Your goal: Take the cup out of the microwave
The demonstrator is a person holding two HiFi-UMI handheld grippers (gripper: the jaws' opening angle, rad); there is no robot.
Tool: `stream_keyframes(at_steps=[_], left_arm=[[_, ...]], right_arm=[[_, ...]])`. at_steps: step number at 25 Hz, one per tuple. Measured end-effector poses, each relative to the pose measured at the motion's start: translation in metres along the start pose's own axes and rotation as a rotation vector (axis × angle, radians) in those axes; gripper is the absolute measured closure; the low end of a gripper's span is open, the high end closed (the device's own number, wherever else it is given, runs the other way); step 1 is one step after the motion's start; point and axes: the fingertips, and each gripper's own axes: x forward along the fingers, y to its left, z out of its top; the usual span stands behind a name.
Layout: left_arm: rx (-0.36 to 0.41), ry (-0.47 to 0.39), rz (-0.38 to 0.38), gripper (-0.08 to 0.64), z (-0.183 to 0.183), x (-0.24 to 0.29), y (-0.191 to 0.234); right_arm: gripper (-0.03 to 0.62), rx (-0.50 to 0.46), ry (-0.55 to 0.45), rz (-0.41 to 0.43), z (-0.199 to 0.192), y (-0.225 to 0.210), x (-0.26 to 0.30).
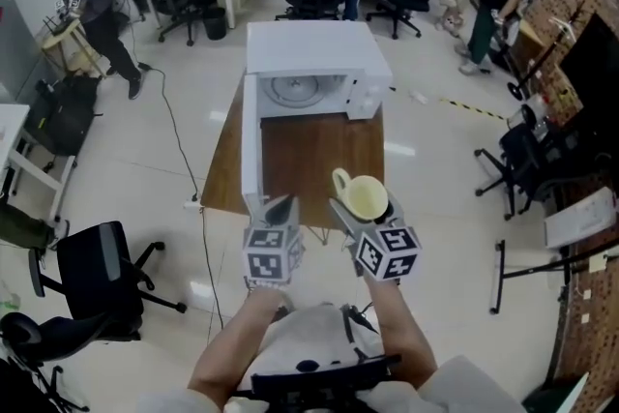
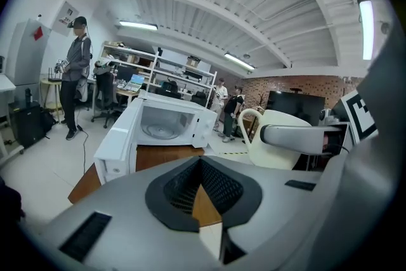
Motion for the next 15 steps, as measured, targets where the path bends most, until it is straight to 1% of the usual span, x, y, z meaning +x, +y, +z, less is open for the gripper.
stream_keyframes(at_steps=[3,6,12,15], left_arm=[[-0.024,-0.012,0.005,0.565,0.001,-0.01,-0.008],[-0.024,-0.021,0.013,0.565,0.002,-0.018,-0.016],[-0.046,-0.047,0.042,0.565,0.002,-0.032,-0.026],[-0.041,-0.054,0.04,0.565,0.001,-0.033,-0.036]], right_arm=[[0.121,0.022,-0.012,0.017,-0.001,0.003,-0.015],[0.121,0.041,-0.021,0.013,-0.002,-0.001,-0.028],[0.121,0.034,-0.022,0.033,-0.001,-0.003,-0.043],[0.121,0.036,-0.036,0.04,0.002,-0.005,-0.051]])
